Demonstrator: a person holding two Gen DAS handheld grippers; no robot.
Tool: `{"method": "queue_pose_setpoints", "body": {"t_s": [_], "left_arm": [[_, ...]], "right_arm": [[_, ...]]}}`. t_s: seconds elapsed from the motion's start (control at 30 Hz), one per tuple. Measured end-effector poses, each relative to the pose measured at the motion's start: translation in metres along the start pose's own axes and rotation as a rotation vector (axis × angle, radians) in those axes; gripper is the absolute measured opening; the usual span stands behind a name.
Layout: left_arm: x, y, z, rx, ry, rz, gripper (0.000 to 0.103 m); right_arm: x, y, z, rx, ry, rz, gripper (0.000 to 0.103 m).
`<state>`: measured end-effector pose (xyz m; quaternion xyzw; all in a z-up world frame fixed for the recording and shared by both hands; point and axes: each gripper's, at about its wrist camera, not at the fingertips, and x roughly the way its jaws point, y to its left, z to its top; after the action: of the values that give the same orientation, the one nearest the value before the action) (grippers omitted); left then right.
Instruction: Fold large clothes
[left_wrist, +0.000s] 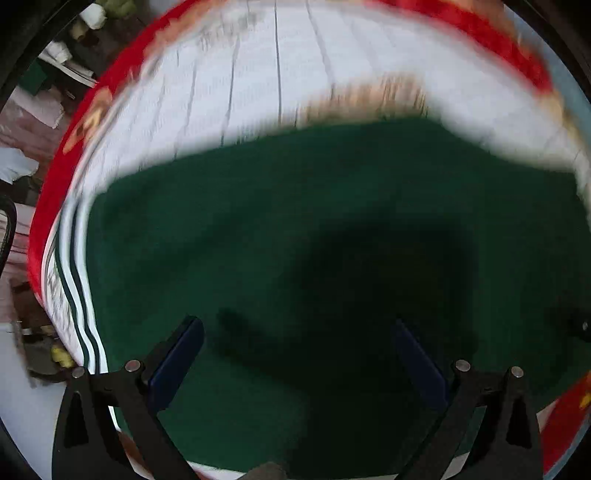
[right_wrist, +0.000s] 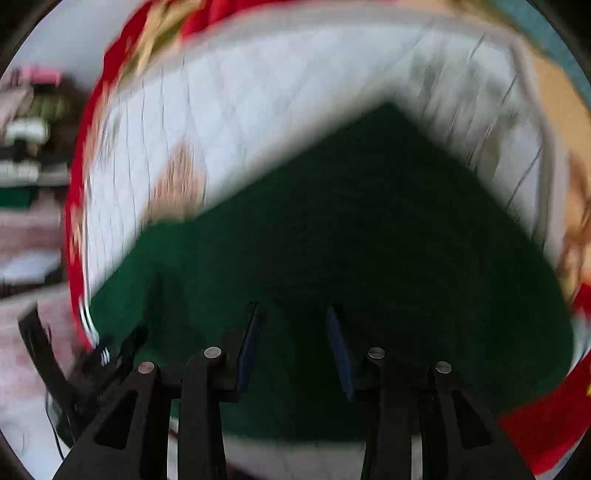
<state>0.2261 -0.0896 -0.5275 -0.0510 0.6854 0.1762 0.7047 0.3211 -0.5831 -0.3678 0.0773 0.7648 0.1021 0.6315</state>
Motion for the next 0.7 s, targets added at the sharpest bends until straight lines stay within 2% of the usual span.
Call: {"method": "queue_pose_setpoints", "body": {"t_s": [0.03,0.07,0.1,0.17,0.23,0.33,0.4,0.5,0.57,0.63,0.7], "left_arm": [[0.018,0.002,-0.005,0.001,0.035,0.032,0.103],[0.034,0.009,-0.009,-0.018,0.058,0.03,0.103],[0.041,0.018,-0.011,-0.053,0.062,-0.011,0.103],[0.04,0.024,-0.007,-0.082,0.062,-0.025,0.103],[0.029,0.022,-0.003,-0.065,0.047,-0.003,0.103],[-0.003,0.013,0.002,-0.051,-0.023,-0.028,0.103],[-0.022,0.001,0.005,-0.026,-0.058,-0.065,0.103],[-0.036,-0.028,0.006,0.015,-0.099,-0.096,0.103],[-0.033,-0.047,0.005,0.039,-0.096,-0.103,0.103],[-0.025,-0.065,0.006,0.06,-0.084,-0.116,0.103],[-0.016,-0.08,0.006,0.079,-0.079,-0.096,0.103]], "right_arm": [[0.021,-0.001,-0.007,0.001,0.031,-0.036,0.04],[0.035,-0.007,-0.009,0.014,0.026,-0.067,0.034],[0.043,-0.013,-0.007,0.044,0.017,-0.073,0.028],[0.048,-0.027,0.001,0.136,0.03,-0.027,0.027],[0.048,-0.025,0.009,0.119,0.065,-0.029,0.027],[0.03,-0.035,-0.005,0.104,-0.003,0.075,0.037],[-0.001,-0.059,-0.033,0.127,-0.119,0.159,0.063],[-0.034,-0.115,-0.074,0.258,-0.27,0.188,0.079],[-0.042,-0.172,-0.101,0.441,-0.334,0.194,0.079],[-0.032,-0.214,-0.12,0.589,-0.371,0.206,0.079],[-0.013,-0.235,-0.119,0.633,-0.396,0.278,0.079]]}}
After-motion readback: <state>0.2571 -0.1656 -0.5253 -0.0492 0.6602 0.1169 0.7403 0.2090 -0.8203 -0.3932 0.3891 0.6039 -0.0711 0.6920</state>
